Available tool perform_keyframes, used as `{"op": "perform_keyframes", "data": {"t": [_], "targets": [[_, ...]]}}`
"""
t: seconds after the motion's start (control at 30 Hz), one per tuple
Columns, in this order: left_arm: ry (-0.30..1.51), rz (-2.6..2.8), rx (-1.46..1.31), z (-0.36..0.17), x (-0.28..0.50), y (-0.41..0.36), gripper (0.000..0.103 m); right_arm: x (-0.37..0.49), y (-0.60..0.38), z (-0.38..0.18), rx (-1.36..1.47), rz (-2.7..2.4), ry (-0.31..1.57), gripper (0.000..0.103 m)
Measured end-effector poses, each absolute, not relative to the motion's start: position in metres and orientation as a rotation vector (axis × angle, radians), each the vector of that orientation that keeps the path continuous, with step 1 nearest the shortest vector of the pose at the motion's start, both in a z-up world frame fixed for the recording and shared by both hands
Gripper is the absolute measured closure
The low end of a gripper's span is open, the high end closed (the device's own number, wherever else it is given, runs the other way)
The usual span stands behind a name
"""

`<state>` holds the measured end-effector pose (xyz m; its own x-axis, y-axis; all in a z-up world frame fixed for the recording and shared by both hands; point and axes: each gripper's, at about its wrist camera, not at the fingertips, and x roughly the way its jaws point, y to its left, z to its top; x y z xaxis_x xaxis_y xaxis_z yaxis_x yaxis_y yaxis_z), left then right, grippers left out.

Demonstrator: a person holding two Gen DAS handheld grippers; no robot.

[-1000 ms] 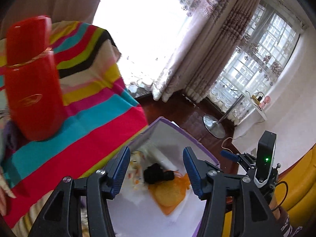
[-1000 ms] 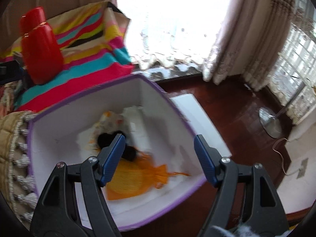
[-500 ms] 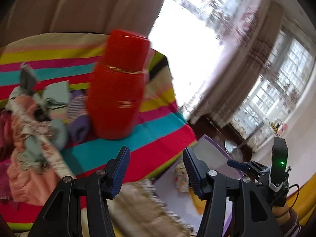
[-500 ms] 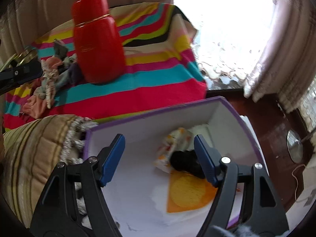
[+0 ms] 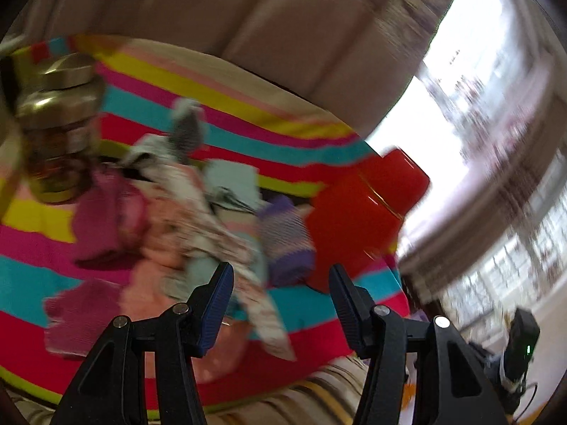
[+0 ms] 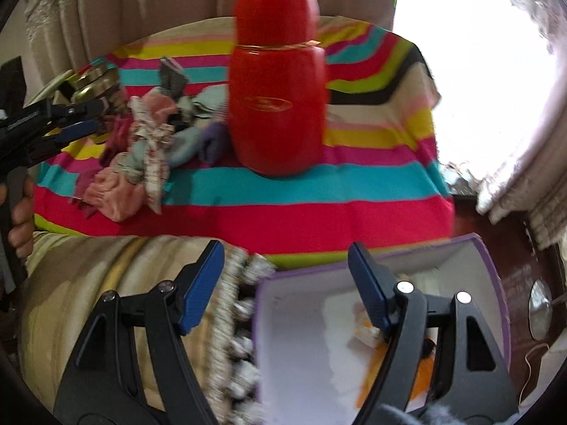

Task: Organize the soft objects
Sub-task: 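Move both grippers back toward the pink knit items on the pile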

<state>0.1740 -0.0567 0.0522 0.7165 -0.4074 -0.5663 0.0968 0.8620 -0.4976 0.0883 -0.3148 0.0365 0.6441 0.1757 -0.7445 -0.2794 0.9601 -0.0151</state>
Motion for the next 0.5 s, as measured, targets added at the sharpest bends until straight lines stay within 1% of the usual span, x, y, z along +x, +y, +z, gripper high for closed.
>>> {"op": "perform_keyframes", "data": {"t": [0.23,0.5], "targets": [[0.705,-0.141,-0.587,0.041,0.176,0.01,0.047,0.096,-0.265,0.041,-0.133,0.4,0.834,0.028],[0.706,-0.102,-0.631,0.027,0.18,0.03,0.048,0.136,-0.221,0.033,-0.098,0.442,0.868,0.028]]}}
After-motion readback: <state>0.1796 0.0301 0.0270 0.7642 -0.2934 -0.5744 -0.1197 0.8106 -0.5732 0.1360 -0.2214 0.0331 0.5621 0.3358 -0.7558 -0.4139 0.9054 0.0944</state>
